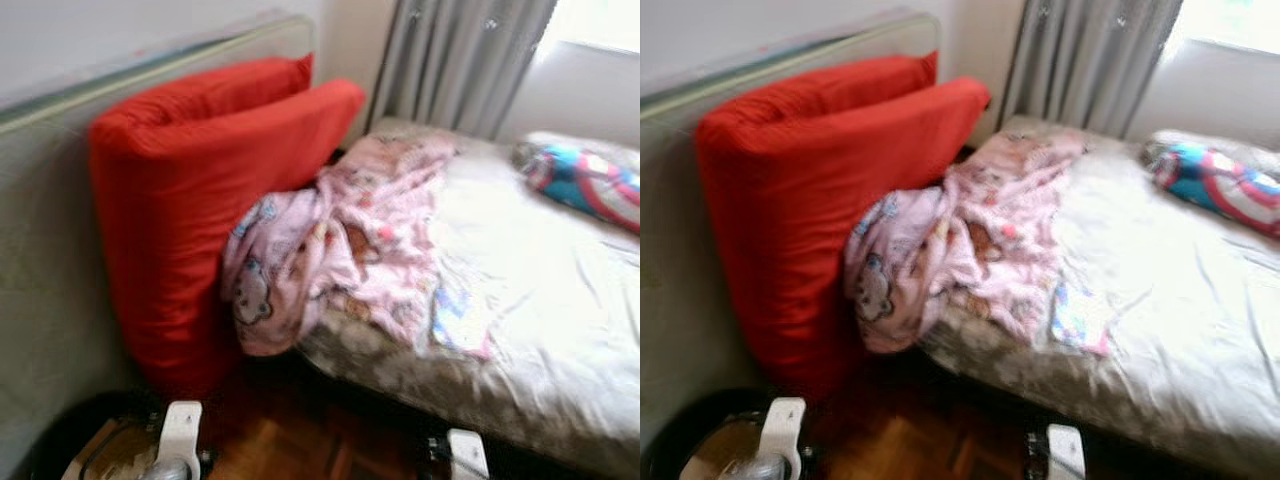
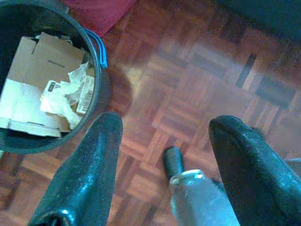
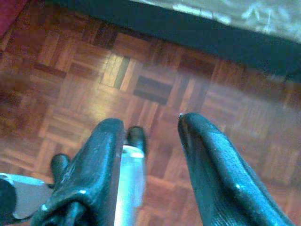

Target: Clean up the room

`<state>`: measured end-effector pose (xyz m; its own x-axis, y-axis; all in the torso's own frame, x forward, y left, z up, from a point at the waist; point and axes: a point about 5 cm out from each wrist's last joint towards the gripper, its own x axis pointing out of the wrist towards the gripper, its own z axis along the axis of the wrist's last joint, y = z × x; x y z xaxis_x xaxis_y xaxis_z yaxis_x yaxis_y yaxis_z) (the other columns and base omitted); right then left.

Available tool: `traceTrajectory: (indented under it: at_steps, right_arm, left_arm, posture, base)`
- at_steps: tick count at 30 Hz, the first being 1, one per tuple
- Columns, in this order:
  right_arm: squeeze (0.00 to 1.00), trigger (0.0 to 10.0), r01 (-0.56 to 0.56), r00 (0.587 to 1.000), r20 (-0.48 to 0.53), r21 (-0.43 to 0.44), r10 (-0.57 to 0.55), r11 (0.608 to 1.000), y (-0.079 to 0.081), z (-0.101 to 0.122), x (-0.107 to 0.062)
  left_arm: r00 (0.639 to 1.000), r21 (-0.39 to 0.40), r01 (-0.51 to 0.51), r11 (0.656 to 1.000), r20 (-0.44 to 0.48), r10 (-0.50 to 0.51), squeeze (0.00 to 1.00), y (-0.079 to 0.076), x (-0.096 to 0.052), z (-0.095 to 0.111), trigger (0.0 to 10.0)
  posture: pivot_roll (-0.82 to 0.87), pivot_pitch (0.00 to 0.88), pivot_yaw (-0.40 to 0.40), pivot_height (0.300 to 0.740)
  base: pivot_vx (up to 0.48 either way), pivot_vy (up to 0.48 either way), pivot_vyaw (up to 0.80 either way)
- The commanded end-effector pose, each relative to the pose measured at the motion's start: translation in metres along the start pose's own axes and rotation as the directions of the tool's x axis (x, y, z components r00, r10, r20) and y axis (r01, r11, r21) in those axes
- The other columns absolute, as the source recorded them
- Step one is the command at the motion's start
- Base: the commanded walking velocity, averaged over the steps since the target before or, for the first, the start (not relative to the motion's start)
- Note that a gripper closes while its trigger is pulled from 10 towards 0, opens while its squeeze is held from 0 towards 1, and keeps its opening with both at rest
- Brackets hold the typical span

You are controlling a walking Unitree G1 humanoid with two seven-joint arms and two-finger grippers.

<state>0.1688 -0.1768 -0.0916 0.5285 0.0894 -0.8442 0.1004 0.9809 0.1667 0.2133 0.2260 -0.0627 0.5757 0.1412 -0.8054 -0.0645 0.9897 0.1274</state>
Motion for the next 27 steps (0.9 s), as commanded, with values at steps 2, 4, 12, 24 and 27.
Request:
traceTrajectory:
  at_steps: [2,4,12,24,27]
  right_arm:
    - [0.00,10.0,0.024,1.000,-0.004,-0.005,-0.024,1.000,-0.0083,-0.0004,-0.0018]
    - [0.00,10.0,0.024,1.000,-0.004,-0.005,-0.024,1.000,-0.0082,-0.0004,-0.0017]
    - [0.00,10.0,0.024,1.000,-0.004,-0.004,-0.024,1.000,-0.0083,-0.0002,-0.0017]
    - [0.00,10.0,0.024,1.000,-0.004,-0.008,-0.024,1.000,-0.0086,0.0001,-0.0018]
    - [0.00,10.0,0.031,0.999,0.020,0.030,-0.032,0.999,-0.0082,0.0008,-0.0018]
  left_arm:
    - [1.000,-0.004,0.018,1.000,-0.004,-0.018,0.00,-0.0069,0.0006,0.0012,10.0]
    - [1.000,-0.007,0.019,1.000,-0.003,-0.019,0.00,-0.0069,0.0006,0.0014,10.0]
    - [1.000,-0.010,0.019,1.000,-0.001,-0.019,0.00,-0.0069,0.0006,0.0015,10.0]
    - [1.000,-0.042,0.021,0.999,0.018,-0.021,0.00,-0.0078,0.0006,0.0025,10.0]
    - [1.000,-0.050,0.023,0.998,0.019,-0.023,0.00,-0.0078,0.0005,0.0024,10.0]
  posture:
    - [-0.06,0.000,-0.049,0.740]
    - [-0.06,0.000,-0.049,0.740]
    - [-0.05,0.000,-0.048,0.740]
    - [-0.05,0.000,-0.049,0.740]
    - [-0.05,0.000,-0.049,0.740]
  base:
    - [0.000,0.000,-0.78]
    - [0.000,0.000,-0.78]
    - [0.000,0.000,-0.78]
    - [0.000,0.000,-0.78]
    - [0.000,0.000,0.00]
